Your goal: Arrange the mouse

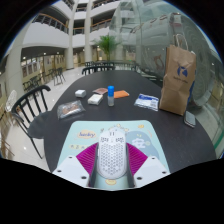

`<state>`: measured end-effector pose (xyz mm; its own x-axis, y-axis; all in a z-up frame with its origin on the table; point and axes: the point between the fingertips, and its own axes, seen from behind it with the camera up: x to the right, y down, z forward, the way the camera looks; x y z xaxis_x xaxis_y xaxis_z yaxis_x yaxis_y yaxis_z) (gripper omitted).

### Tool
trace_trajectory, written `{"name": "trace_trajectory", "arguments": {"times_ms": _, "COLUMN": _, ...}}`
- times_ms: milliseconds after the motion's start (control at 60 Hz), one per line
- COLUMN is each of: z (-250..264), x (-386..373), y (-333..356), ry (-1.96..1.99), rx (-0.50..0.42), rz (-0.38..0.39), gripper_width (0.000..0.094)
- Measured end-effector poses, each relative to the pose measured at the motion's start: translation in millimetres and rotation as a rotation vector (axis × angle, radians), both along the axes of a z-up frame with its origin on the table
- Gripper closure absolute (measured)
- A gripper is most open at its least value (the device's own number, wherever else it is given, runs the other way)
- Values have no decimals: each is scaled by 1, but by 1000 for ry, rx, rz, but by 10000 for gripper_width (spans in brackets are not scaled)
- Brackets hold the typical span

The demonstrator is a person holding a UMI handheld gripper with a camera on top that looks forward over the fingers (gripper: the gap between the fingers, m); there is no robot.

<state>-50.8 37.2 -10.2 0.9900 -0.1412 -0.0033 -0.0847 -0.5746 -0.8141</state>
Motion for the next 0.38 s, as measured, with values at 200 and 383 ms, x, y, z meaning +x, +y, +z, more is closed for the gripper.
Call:
{"name": "trace_trajectory", "arguments": {"times_ms": 200, "z": 18, "x": -9, "y": -30, "ry": 119, "rx": -27, "rz": 100, "gripper_width": 63}}
{"name": "trace_trajectory", "arguments": {"times_ms": 383, "z": 38, "x": 41, "y": -96, "ry": 4, "rx": -14, "rz": 136, "gripper_width": 78}}
